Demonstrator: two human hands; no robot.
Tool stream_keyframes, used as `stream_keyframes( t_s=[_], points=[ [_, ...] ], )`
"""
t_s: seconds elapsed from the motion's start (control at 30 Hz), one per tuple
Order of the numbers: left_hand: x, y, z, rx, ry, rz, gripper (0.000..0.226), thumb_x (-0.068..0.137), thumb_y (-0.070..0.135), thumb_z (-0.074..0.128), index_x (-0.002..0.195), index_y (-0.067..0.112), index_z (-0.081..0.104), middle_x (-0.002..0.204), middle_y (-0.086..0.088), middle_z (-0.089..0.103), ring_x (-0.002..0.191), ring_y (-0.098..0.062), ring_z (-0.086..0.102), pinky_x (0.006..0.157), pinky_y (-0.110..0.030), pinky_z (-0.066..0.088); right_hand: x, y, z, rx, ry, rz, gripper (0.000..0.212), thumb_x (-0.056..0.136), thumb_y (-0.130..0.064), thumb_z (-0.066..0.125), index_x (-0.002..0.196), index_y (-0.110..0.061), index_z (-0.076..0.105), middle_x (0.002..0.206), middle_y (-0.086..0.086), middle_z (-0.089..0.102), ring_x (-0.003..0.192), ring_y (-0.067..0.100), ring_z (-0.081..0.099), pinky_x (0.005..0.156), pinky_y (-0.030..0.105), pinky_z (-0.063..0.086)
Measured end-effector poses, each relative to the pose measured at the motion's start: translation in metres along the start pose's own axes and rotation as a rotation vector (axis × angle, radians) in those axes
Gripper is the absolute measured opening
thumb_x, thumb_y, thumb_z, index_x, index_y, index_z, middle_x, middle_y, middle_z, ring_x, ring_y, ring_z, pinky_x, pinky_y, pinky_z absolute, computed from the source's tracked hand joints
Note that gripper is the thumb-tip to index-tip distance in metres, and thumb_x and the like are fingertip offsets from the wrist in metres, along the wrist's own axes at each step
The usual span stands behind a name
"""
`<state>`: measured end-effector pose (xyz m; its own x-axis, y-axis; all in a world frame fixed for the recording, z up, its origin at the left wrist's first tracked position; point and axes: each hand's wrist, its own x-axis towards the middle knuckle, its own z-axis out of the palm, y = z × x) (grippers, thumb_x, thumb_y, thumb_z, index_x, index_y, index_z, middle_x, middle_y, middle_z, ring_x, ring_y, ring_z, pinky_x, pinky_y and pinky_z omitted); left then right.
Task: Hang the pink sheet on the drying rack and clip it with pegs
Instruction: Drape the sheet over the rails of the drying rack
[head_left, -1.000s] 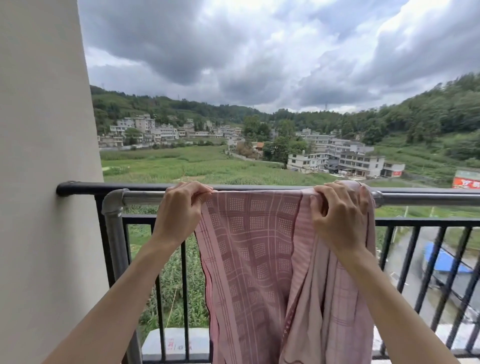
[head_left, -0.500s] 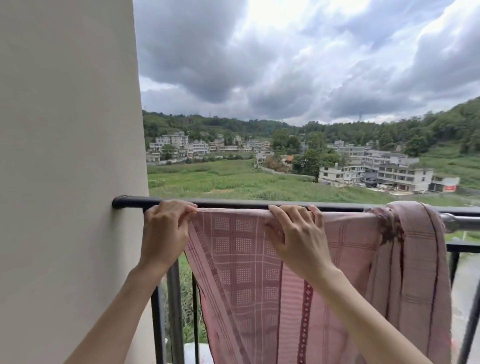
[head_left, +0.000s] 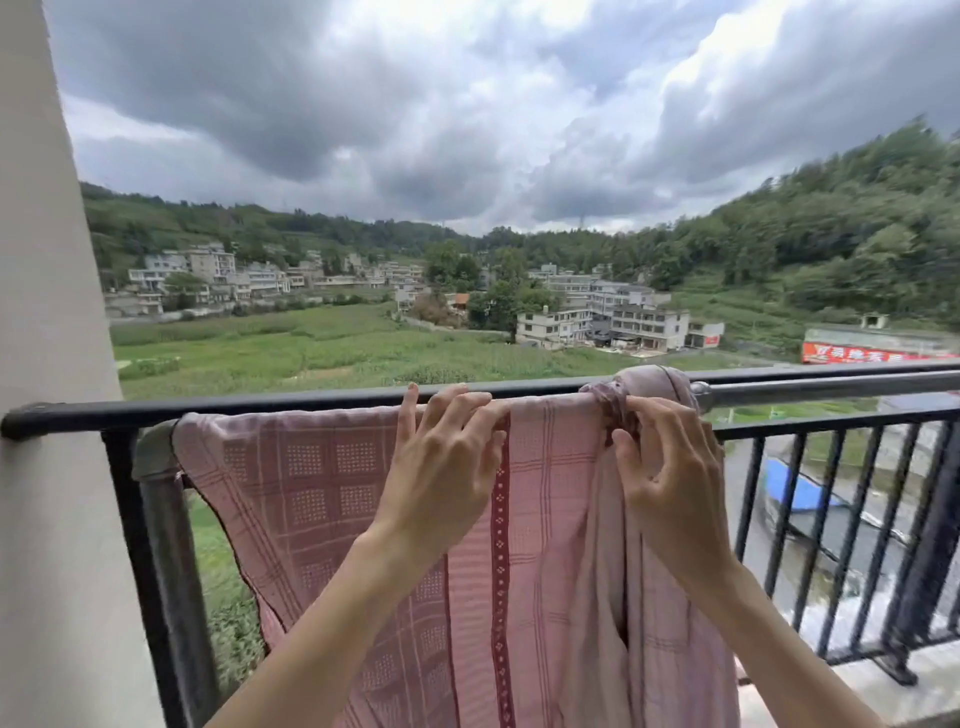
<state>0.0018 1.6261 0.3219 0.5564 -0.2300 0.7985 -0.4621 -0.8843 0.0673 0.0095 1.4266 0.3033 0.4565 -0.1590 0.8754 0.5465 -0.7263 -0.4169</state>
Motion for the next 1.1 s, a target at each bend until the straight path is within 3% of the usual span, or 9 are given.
stream_keyframes(
  t_s=[0.1,0.2,0.27,0.37,0.47,0.53,0.6,0.8,1.1],
  points=[
    [0.015,0.019,0.022,-0.013,-0.043,0.005,0.040,0.094,0.024,0.049,0.133,0.020,0.046,0.137,-0.001,0.050,0.135,-0.018,0.034,0.114,-0.044,-0.002,0.011,0.034,-0.027,-0.023,0.006,0.299,0.047,0.083,-0.030,0.066,0.121,-0.009,0.051,0.117,0.008,0.055,0.109,0.020,0.049,0.097,0.034,0.036],
    [0.023,0.025,0.038,0.047,-0.081,-0.040,0.047,0.095,0.035,0.041,0.140,0.023,0.035,0.141,0.004,0.043,0.133,-0.014,0.034,0.113,-0.039,0.001,0.026,0.061,-0.036,0.115,-0.231,0.595,0.073,0.077,-0.054,0.063,0.130,-0.008,0.043,0.124,0.008,0.053,0.113,0.022,0.050,0.093,0.032,0.040],
    [0.023,0.026,0.045,0.097,-0.070,-0.074,0.047,0.095,0.040,0.040,0.139,0.024,0.037,0.136,0.005,0.047,0.127,-0.015,0.039,0.108,-0.035,0.005,0.033,0.071,-0.034,0.263,-0.405,0.710,0.073,0.074,-0.061,0.059,0.123,-0.008,0.051,0.111,0.003,0.060,0.100,0.018,0.056,0.081,0.028,0.044],
    [0.024,0.031,0.049,0.115,-0.022,-0.155,0.042,0.094,0.044,0.038,0.132,0.027,0.046,0.127,0.006,0.053,0.122,-0.018,0.044,0.106,-0.035,0.006,0.036,0.081,-0.027,0.356,-0.425,0.607,0.052,0.073,-0.057,0.064,0.102,-0.013,0.062,0.090,-0.002,0.066,0.084,0.013,0.062,0.069,0.023,0.049],
    [0.029,0.040,0.053,0.142,-0.008,-0.249,0.042,0.095,0.050,0.031,0.128,0.031,0.049,0.121,0.007,0.054,0.121,-0.017,0.043,0.108,-0.039,0.005,0.042,0.087,-0.026,0.390,-0.417,0.518,0.036,0.078,-0.046,0.068,0.096,-0.018,0.055,0.085,-0.006,0.063,0.078,0.006,0.061,0.066,0.018,0.048],
    [0.031,0.047,0.056,0.141,-0.009,-0.306,0.043,0.094,0.052,0.029,0.125,0.032,0.051,0.121,0.006,0.054,0.121,-0.019,0.042,0.109,-0.040,0.005,0.045,0.090,-0.030,0.213,-0.326,0.345,0.025,0.083,-0.037,0.066,0.094,-0.018,0.055,0.078,-0.011,0.059,0.069,0.001,0.056,0.057,0.011,0.042],
    [0.032,0.052,0.057,0.158,-0.010,-0.339,0.047,0.091,0.054,0.026,0.123,0.032,0.052,0.121,0.005,0.054,0.122,-0.020,0.041,0.110,-0.041,0.005,0.047,0.091,-0.036,0.099,-0.156,0.149,0.020,0.086,-0.027,0.064,0.096,-0.012,0.057,0.083,-0.003,0.059,0.071,0.011,0.057,0.062,0.020,0.048],
    [0.035,0.056,0.062,0.179,0.012,-0.405,0.051,0.085,0.058,0.020,0.116,0.034,0.055,0.119,0.007,0.055,0.123,-0.019,0.039,0.112,-0.041,0.003,0.079,0.081,-0.037,0.032,-0.327,0.016,0.021,0.087,-0.030,0.063,0.092,-0.009,0.065,0.090,0.005,0.066,0.077,0.017,0.060,0.065,0.022,0.043],
    [0.032,0.048,0.070,0.291,0.029,-0.338,0.060,0.086,0.063,0.010,0.124,0.038,0.050,0.109,0.009,0.050,0.113,-0.017,0.041,0.109,-0.040,0.002,0.088,0.074,-0.025,-0.126,-0.289,-0.080,0.035,0.085,-0.039,0.063,0.100,-0.007,0.069,0.101,0.007,0.060,0.097,0.023,0.055,0.073,0.026,0.040]
  ],
)
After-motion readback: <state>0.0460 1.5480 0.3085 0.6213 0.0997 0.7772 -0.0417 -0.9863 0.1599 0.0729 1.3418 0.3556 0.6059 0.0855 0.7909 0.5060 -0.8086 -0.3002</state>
